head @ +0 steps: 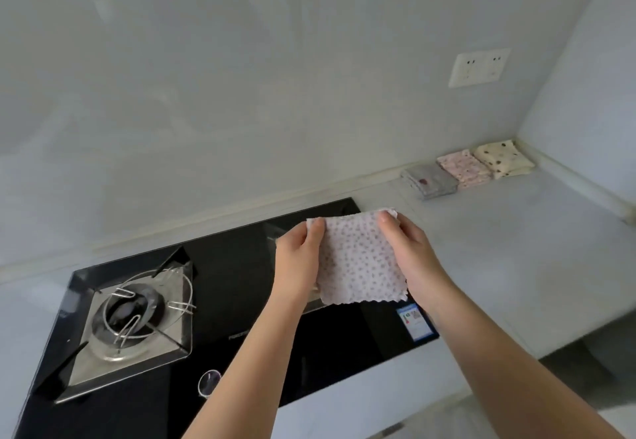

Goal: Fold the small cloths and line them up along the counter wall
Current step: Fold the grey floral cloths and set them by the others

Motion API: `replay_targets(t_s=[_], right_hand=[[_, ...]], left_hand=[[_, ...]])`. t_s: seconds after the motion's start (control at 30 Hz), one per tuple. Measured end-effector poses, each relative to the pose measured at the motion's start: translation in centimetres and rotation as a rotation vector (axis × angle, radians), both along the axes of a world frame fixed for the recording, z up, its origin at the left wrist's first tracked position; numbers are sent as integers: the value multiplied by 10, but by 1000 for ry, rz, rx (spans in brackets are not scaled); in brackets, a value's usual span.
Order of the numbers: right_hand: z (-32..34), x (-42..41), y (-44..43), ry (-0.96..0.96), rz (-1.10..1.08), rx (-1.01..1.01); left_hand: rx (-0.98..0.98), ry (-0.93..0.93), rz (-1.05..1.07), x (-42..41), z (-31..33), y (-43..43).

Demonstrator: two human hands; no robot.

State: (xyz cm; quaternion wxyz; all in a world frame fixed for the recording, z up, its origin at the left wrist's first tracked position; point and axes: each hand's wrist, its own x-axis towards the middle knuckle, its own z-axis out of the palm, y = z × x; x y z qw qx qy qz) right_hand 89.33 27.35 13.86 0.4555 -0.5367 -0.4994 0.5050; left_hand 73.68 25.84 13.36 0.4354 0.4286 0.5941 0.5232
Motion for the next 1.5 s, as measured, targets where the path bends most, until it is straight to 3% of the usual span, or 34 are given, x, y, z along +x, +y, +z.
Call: replay_targets(t_s=[0.17, 0.37, 0.47, 0.57, 0.67, 0.77, 0.83, 0.97, 1.07, 1.23, 1.5], right_hand=[[-6, 55, 41, 251, 11, -126], [-26, 106, 101, 493, 16, -200], [-42, 136, 144, 492, -4, -264], [-63, 173, 192, 483, 28, -452], [-92, 213, 241, 366, 47, -610], [-116, 243, 282, 251, 3, -629], [-129, 257, 305, 124, -34, -567], [-148, 272, 339, -343, -9, -217], [-158, 273, 368, -491, -10, -44], [-170, 267, 423, -659, -33, 74], [-187, 261, 459, -828, 9, 75]], left_hand=[[-60, -119, -155, 43, 3, 41], [-66, -252, -128, 89, -17, 93], [-143, -327, -99, 126, -32, 131], [-291, -374, 66, 168, -58, 175], [-420, -438, 185, 217, -83, 217], [-488, -484, 225, 262, -103, 250], [-488, -391, 281, 286, -112, 268], [-420, 82, 405, 314, -129, 308], [-363, 258, 406, 319, -140, 345], [-361, 438, 413, 313, -155, 403], [-497, 568, 376, 305, -176, 442]])
